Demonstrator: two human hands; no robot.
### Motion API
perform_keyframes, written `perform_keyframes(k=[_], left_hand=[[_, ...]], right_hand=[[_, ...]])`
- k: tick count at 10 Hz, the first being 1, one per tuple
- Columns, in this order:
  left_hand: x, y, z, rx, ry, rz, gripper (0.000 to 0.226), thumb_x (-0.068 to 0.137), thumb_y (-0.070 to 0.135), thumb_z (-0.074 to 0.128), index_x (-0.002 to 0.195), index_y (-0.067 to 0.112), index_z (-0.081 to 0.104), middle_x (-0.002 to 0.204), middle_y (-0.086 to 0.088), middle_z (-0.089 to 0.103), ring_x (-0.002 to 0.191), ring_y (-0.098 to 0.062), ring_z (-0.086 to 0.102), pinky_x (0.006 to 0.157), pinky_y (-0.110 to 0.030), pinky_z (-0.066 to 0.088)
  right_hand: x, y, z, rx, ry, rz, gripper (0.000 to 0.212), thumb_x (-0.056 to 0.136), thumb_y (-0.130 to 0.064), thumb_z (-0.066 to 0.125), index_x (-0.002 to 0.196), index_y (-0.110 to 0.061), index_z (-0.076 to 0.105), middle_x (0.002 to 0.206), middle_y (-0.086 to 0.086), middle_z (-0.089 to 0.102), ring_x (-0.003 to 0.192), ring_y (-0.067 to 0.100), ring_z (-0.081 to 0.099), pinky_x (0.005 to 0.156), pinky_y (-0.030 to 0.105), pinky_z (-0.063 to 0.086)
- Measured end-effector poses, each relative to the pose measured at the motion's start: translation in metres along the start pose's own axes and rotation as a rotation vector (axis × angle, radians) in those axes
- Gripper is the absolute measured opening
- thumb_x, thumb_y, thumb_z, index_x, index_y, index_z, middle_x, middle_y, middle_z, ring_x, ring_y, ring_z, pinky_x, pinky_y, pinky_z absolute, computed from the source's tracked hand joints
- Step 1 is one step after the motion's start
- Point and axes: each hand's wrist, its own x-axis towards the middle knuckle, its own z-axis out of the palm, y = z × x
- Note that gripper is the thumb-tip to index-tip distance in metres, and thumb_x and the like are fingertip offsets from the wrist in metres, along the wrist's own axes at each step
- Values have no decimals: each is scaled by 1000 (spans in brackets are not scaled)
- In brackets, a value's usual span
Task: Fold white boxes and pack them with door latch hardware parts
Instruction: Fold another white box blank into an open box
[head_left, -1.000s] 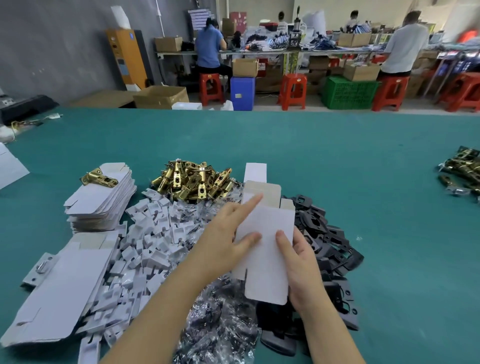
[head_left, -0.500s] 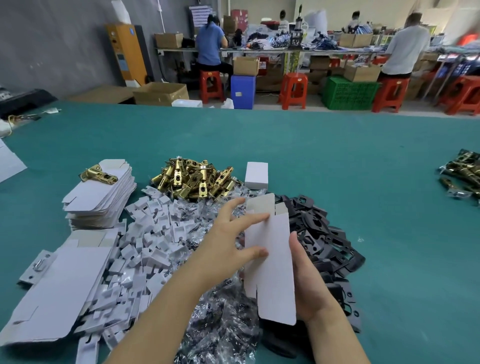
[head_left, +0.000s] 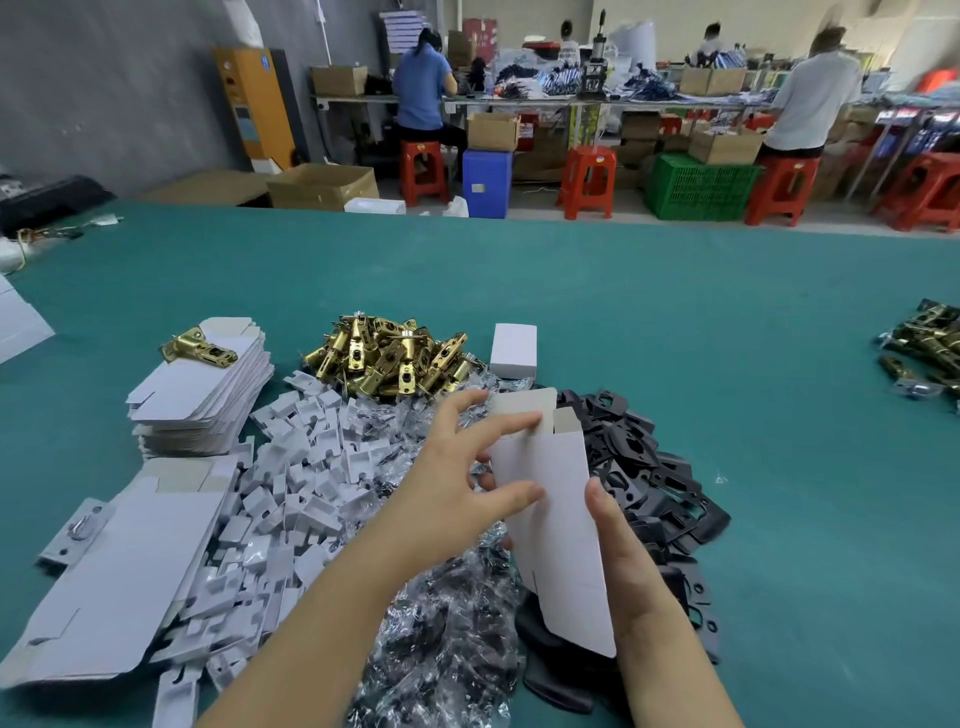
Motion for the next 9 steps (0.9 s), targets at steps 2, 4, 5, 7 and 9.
perform_keyframes(k=[2,4,5,7,9], left_hand=[[3,3,-2,-33,-24,-58,33,77,47,84,99,52,60,130,34,25,105,13,46,76,-9,50],[2,9,-3,-41,-21,-170,63,46,86,70,88,42,52,107,39,29,100,14,44,62,-15,56],[2,12,-1,-60,28,-175,48,59,69,81,90,49,50,107,35,34,99,0,52,57,-11,52],[-2,6,1,-321,14,-285,47,89,34,77,131,35,55,114,18,71,100,-3,70,82,-30,61],[-7,-3,-2,-399,13,-277,16,99,19,64,114,21,72,104,4,78,96,-15,75,81,-32,61]], right_hand=[[118,-54,81,45,15,-45,86,79,-64,77,146,-15,54,135,10,68,109,18,70,83,29,57],[128,-46,114,-248,121,-23,92,79,-60,81,148,-9,48,140,24,60,123,39,61,99,50,53],[133,-48,110,-186,118,-66,87,79,-55,82,147,-10,51,136,25,62,110,35,65,89,46,57],[135,-43,102,-118,284,-114,55,81,-38,82,129,-15,68,131,27,66,111,40,69,90,53,59],[139,-39,103,-211,338,-155,53,76,-48,89,121,-26,72,127,16,71,112,32,72,85,40,60]])
